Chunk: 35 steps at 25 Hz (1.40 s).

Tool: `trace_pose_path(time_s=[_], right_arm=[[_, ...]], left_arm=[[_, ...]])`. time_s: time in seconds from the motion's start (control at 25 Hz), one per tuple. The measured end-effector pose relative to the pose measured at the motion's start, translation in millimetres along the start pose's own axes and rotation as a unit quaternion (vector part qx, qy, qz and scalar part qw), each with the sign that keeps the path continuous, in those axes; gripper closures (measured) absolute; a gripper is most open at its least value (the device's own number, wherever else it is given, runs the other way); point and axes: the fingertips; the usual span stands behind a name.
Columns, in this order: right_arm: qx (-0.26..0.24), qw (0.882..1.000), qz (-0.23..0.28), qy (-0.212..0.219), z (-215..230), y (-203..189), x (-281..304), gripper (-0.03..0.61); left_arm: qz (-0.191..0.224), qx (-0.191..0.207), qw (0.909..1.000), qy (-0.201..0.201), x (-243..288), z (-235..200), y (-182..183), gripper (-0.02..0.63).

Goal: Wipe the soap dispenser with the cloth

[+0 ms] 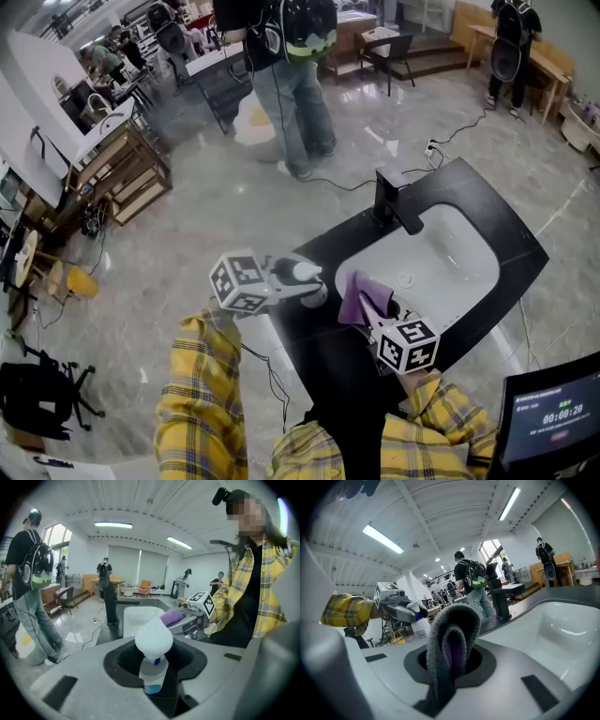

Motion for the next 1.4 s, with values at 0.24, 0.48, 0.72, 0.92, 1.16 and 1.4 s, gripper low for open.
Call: trace_pose_path(time_s=[0.24, 0.48, 0.72, 0.92, 1.16, 1.4], right_arm=[[0.006, 1.0, 0.003, 0.014, -10, 1, 5, 0.537], [0.016, 0.999, 0.005, 0.044, -28, 2, 14, 0.537], [0.027, 0.997, 0.008, 0.067, -32, 0, 22, 0.537], [0.05, 0.996, 0.011, 0.073, -41, 3, 23, 0.537], [0.069, 0.995, 0.015, 0.071, -54, 3, 24, 0.537], [0.081, 0.994, 0.02, 0.069, -62, 0, 33, 0.537]], left_arm=[[0.035, -0.032, 0.9959, 0.077, -5, -9, 5, 0.497], [0.046, -0.056, 0.9763, 0.204, -5, -12, 6, 0.497], [0.038, -0.074, 0.9474, 0.309, -1, -21, 0, 0.497], [0.043, -0.105, 0.9134, 0.391, -9, -22, -1, 0.497], [0.071, -0.137, 0.8716, 0.465, -20, -19, 1, 0.497], [0.108, -0.191, 0.8321, 0.509, -31, -22, -1, 0.497]])
Point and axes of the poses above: the fingertips, and each gripper's own axes: x forward along the fingers, z to its right, y out of its top, and after that the axes turned 12 degrees about z, right-handed
